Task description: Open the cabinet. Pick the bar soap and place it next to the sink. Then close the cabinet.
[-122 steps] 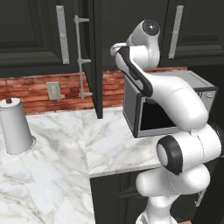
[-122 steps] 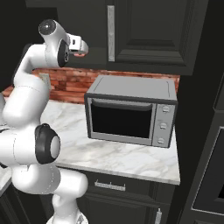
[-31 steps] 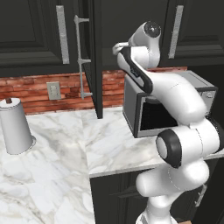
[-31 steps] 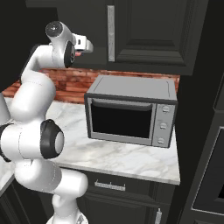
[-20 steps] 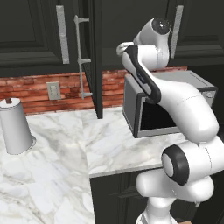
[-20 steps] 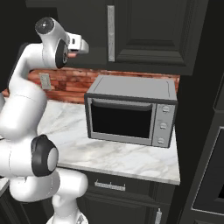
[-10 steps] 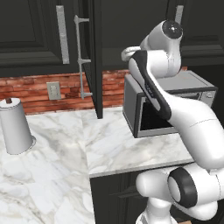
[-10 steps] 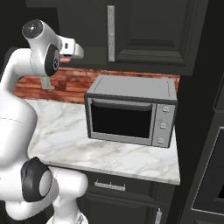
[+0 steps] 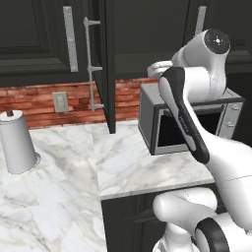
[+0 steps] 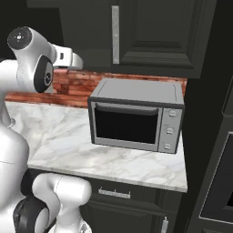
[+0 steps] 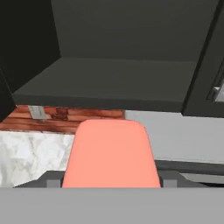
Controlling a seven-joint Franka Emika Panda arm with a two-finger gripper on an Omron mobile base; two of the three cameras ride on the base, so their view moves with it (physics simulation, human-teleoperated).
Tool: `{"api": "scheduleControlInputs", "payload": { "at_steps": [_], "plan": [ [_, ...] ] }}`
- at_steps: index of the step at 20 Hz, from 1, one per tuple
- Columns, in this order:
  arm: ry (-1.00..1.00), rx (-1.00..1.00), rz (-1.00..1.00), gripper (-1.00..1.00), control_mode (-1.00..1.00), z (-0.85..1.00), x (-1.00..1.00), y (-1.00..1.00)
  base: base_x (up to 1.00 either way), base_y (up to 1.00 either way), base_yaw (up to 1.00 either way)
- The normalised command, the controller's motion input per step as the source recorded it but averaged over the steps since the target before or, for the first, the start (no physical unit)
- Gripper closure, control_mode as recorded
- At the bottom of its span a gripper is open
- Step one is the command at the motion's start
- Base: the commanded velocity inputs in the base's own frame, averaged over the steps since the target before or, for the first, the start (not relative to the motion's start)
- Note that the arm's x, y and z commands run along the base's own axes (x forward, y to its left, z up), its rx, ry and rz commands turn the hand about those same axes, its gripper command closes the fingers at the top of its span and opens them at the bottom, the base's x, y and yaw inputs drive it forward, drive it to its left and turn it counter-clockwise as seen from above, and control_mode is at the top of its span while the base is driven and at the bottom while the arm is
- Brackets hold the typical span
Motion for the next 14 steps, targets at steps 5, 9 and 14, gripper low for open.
{"api": "scheduleControlInputs", "payload": {
  "at_steps": [5, 9, 14],
  "plan": [
    [0.05, 0.0, 0.0, 1.0, -1.0, 0.0, -0.74, -0.28, 0.0, 0.0, 0.0],
    [0.06, 0.0, 0.0, 1.0, -1.0, 0.0, -0.71, -0.22, 0.0, 0.0, 0.0],
    [0.02, 0.0, 0.0, 1.0, -1.0, 0.0, -0.71, -0.05, 0.0, 0.0, 0.0]
  ]
}}
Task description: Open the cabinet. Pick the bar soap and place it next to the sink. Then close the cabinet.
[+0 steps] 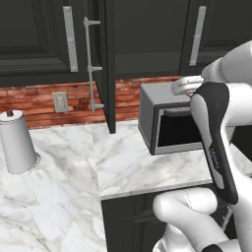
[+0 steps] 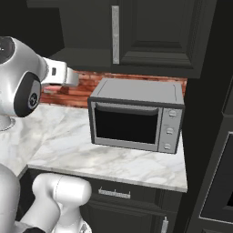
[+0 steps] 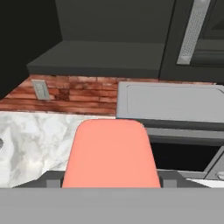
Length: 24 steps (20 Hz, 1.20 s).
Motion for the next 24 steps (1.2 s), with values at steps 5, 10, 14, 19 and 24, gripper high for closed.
{"api": "scheduleControlInputs", "payload": {
  "at_steps": [5, 10, 14, 19, 24],
  "plan": [
    [0.01, 0.0, 0.0, 1.0, -1.0, 0.0, -0.61, -0.01, 0.0, 0.0, 0.0],
    [0.01, 0.0, 0.0, 1.0, -1.0, 0.0, -0.42, 0.0, 0.0, 0.0, 0.0],
    [0.0, 0.0, -0.01, 1.0, -1.0, 0.0, -0.04, -0.01, 0.0, 0.0, 0.0],
    [0.0, 0.0, 0.0, 1.0, -1.0, 0.0, 0.0, 0.0, 0.0, 0.0, 0.0],
    [0.0, 0.0, 0.0, 1.0, -1.0, 0.0, 0.0, 0.0, 0.0, 0.0, 0.0]
  ]
}}
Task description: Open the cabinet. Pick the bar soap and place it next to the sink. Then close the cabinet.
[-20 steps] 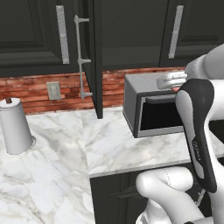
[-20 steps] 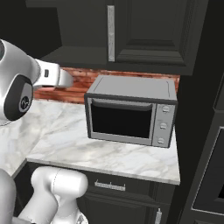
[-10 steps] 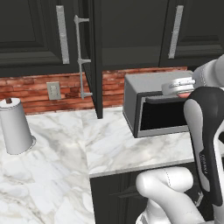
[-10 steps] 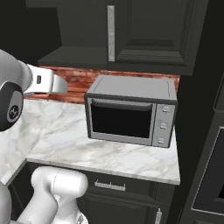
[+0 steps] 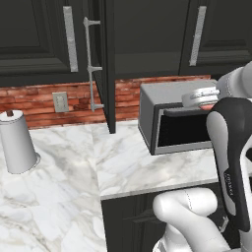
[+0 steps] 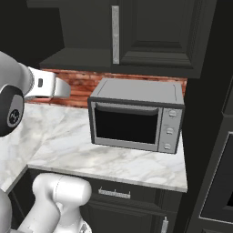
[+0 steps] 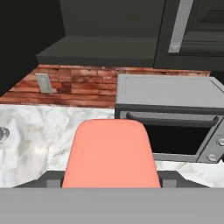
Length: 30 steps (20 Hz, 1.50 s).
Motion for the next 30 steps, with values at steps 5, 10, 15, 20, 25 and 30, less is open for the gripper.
{"api": "scheduleControlInputs", "payload": {
  "at_steps": [5, 10, 15, 20, 25, 30],
  "plan": [
    [0.0, 0.0, 0.0, 1.0, -1.0, 0.0, -0.05, 0.0, 0.0, 0.0, 0.0],
    [0.0, 0.0, 0.01, 1.0, -1.0, 0.0, -0.03, 0.0, 0.0, 0.0, 0.0],
    [0.0, 0.0, 0.01, 1.0, -1.0, 0.0, -0.08, 0.0, 0.0, 0.0, 0.0],
    [0.0, 0.0, 0.03, 1.0, -1.0, 0.0, -0.07, -0.02, 0.0, 0.0, 0.0],
    [0.0, 0.0, 0.0, 1.0, 1.0, 0.0, 0.0, 0.0, -0.16, -0.19, 0.08],
    [0.0, 0.0, 0.0, 1.0, 1.0, 0.0, 0.0, 0.0, -0.04, -0.43, 0.16]
  ]
}}
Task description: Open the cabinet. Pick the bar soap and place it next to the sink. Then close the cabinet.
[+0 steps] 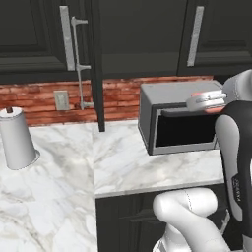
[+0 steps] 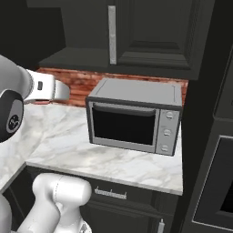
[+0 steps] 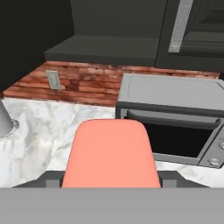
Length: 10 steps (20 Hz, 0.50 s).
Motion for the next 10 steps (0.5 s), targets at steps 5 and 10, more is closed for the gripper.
{"api": "scheduleControlInputs", "payload": {
  "at_steps": [5, 10],
  "plan": [
    [0.0, 0.0, 0.0, 1.0, 1.0, 0.0, 0.0, 0.0, -0.26, -0.25, 0.1],
    [0.0, 0.0, 0.0, 1.0, 1.0, 0.0, 0.0, 0.0, -0.63, -0.01, 0.0]
  ]
}}
